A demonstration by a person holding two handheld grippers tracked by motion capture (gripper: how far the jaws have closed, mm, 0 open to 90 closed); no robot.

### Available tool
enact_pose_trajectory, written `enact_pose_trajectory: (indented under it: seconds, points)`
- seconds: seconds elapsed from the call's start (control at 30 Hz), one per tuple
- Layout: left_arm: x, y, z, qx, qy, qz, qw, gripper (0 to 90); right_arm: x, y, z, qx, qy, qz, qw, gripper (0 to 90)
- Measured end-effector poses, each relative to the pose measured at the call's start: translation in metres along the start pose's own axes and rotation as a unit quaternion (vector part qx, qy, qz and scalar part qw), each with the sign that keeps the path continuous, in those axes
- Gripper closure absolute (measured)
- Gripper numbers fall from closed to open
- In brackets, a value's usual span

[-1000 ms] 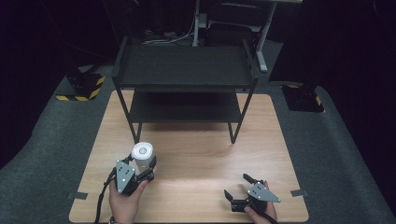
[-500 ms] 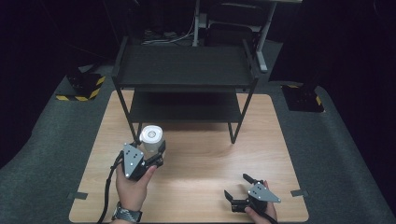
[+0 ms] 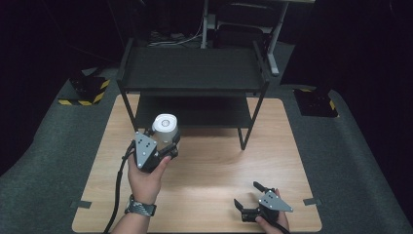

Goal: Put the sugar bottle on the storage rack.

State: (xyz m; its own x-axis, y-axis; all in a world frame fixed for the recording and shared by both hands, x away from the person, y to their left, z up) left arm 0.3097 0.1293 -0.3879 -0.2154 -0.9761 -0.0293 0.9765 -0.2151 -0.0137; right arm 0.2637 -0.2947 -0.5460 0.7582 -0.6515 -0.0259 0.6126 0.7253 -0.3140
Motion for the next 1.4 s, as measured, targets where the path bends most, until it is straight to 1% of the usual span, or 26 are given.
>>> enact_pose_trajectory:
  seconds: [0.07, 0.1, 0.2, 0.33, 0.43, 0.47, 0.53, 0.57, 0.63, 0.7, 0.73, 0.77, 0.83, 0.93, 0.97, 1.03, 1.13, 1.2, 1.27, 1.4]
  points:
    - [0.001, 0.002, 0.001, 0.001, 0.002, 0.001, 1.0, 28.5, 0.0, 0.0, 0.0, 0.0, 0.0, 0.0, 1.0, 0.3]
    - [0.001, 0.005, 0.002, 0.006, 0.0, 0.001, 1.0, 28.5, 0.0, 0.0, 0.0, 0.001, 0.0, 0.001, 1.0, 0.3]
    - [0.001, 0.009, 0.004, 0.007, -0.003, 0.002, 1.0, 28.5, 0.0, 0.0, 0.0, 0.002, 0.0, 0.001, 1.0, 0.3]
    - [0.001, 0.018, 0.006, 0.009, -0.008, 0.005, 0.9999, 28.5, 0.0, 0.0, 0.0, 0.003, 0.001, 0.002, 1.0, 0.3]
    - [0.001, 0.028, 0.009, 0.009, -0.01, 0.006, 0.9999, 28.6, 0.001, 0.0, 0.0, 0.003, 0.003, 0.001, 1.0, 0.4]
    - [0.001, 0.028, 0.009, 0.009, -0.01, 0.006, 0.9999, 28.6, 0.001, -0.001, -0.001, 0.004, 0.003, 0.001, 1.0, 0.4]
    - [0.001, 0.036, 0.011, 0.008, -0.009, 0.009, 0.9999, 28.5, 0.001, -0.001, -0.001, 0.004, 0.005, 0.001, 1.0, 0.3]
    - [0.001, 0.036, 0.011, 0.008, -0.009, 0.009, 0.9999, 28.6, 0.001, -0.001, -0.001, 0.004, 0.005, 0.001, 1.0, 0.3]
    - [0.002, 0.044, 0.012, 0.006, -0.01, 0.012, 0.9999, 28.6, 0.001, -0.001, -0.001, 0.005, 0.004, 0.002, 1.0, 0.3]
    - [0.002, 0.047, 0.013, 0.007, -0.009, 0.012, 0.9999, 28.6, 0.001, -0.001, -0.001, 0.005, 0.005, 0.002, 1.0, 0.4]
    - [0.002, 0.052, 0.013, 0.005, -0.007, 0.011, 0.9999, 28.6, 0.001, -0.001, -0.001, 0.005, 0.005, 0.002, 1.0, 0.3]
    - [0.002, 0.052, 0.013, 0.005, -0.007, 0.011, 0.9999, 28.6, 0.001, -0.001, -0.001, 0.005, 0.005, 0.002, 1.0, 0.3]
    - [0.004, 0.061, 0.013, 0.002, -0.005, 0.012, 0.9999, 28.5, 0.001, -0.001, -0.001, 0.006, 0.005, 0.003, 1.0, 0.4]
    - [0.004, 0.066, 0.012, 0.002, -0.006, 0.012, 0.9999, 28.6, 0.001, -0.001, -0.001, 0.007, 0.005, 0.004, 1.0, 0.4]
    - [0.005, 0.072, 0.012, 0.003, -0.006, 0.014, 0.9999, 28.5, 0.001, -0.001, -0.001, 0.007, 0.005, 0.005, 0.9999, 0.3]
    - [0.005, 0.074, 0.012, 0.002, -0.005, 0.014, 0.9999, 28.5, 0.001, -0.001, -0.001, 0.008, 0.006, 0.005, 0.9999, 0.4]
    - [0.007, 0.087, 0.011, 0.0, -0.003, 0.015, 0.9999, 28.6, 0.002, -0.001, -0.002, 0.011, 0.006, 0.006, 0.9999, 0.4]
    - [0.007, 0.09, 0.01, 0.002, -0.003, 0.015, 0.9999, 28.6, 0.002, -0.001, -0.002, 0.011, 0.006, 0.007, 0.9999, 0.4]
    - [0.008, 0.098, 0.009, 0.002, -0.001, 0.016, 0.9999, 28.6, 0.002, -0.002, -0.002, 0.014, 0.009, 0.007, 0.9998, 0.3]
    - [0.009, 0.109, 0.006, 0.003, -0.004, 0.021, 0.9998, 28.6, 0.002, -0.002, -0.002, 0.016, 0.009, 0.007, 0.9998, 0.4]
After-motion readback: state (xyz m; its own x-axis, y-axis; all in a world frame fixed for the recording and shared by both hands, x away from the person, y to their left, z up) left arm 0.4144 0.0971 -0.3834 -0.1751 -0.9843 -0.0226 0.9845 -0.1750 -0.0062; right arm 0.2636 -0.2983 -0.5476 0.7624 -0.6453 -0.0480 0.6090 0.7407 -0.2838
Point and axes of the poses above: each handheld gripper's, and its own axes: y roughly forward along the jaws, z roughly out of its top, x roughly to its right, the point moved 9 cm from there along y, roughly forward along the jaws, and after that the axes turned 8 degrees about z, right-handed, at the moved point
